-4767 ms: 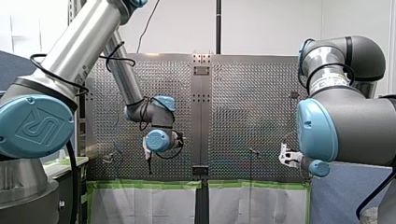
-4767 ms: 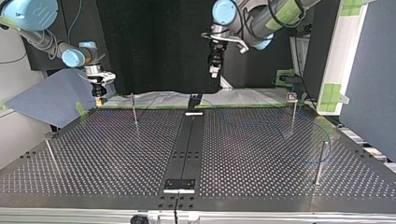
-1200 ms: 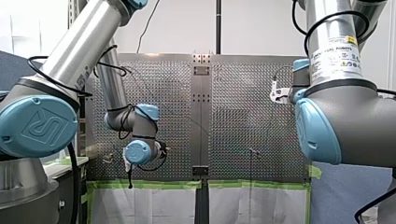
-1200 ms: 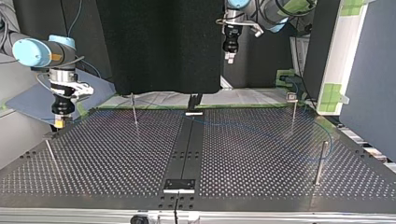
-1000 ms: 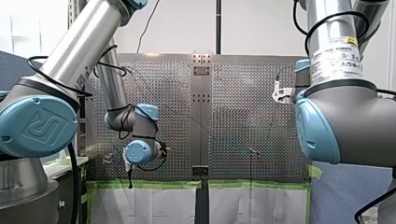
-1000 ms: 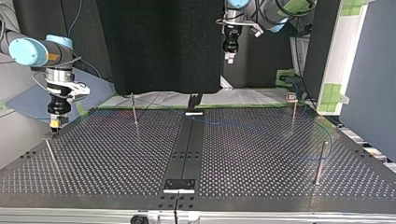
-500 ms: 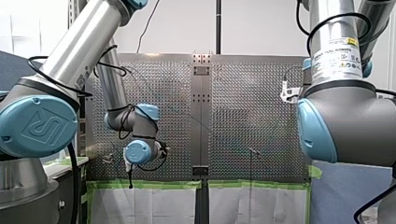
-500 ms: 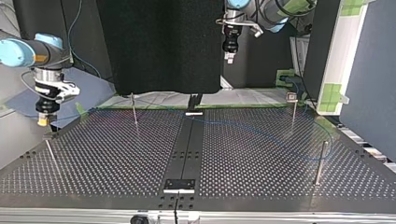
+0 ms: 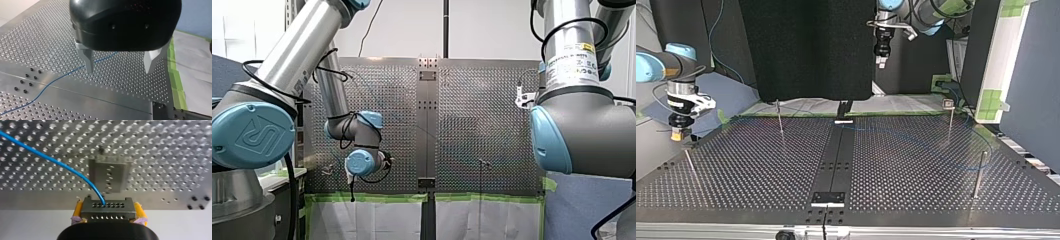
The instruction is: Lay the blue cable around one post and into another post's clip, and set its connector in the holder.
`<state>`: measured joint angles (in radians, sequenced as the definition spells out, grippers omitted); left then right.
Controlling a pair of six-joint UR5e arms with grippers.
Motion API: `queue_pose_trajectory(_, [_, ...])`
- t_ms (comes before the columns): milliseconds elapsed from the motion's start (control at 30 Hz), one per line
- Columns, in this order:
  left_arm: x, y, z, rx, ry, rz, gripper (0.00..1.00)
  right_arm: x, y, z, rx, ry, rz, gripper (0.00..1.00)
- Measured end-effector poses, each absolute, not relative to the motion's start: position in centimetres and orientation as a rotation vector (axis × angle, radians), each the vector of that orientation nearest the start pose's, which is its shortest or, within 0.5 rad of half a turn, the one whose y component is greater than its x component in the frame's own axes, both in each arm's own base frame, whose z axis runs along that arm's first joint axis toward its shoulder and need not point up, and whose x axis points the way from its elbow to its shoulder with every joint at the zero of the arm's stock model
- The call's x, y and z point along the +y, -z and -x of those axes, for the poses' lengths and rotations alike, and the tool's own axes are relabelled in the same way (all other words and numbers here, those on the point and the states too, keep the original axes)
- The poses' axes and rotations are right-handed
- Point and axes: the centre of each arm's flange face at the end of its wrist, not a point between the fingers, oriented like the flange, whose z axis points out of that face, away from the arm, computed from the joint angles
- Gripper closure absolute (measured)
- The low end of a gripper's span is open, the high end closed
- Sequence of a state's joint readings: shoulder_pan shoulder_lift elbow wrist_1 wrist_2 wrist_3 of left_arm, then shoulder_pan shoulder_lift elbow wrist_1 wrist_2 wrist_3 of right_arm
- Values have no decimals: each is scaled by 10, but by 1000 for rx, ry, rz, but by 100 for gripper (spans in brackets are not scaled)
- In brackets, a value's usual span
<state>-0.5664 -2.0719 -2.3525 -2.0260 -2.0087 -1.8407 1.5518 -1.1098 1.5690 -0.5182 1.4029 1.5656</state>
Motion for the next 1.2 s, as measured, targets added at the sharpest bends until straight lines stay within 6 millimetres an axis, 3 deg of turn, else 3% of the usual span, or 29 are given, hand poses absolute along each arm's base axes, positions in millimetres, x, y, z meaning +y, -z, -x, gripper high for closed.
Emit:
queue_pose_trajectory(200, [-285, -46, -279, 1729, 236, 64, 0, -654, -268, -142, -1061, -1367, -1308, 81])
queue_pose_trajectory(667, [-284, -45, -278, 1735, 231, 64, 0, -656, -270, -150, -1052, -1510, -1328, 81])
queue_pose_trajectory(1200, [-285, -46, -279, 1733, 234, 63, 0, -658, -271, -148, -1090, -1554, -1292, 81])
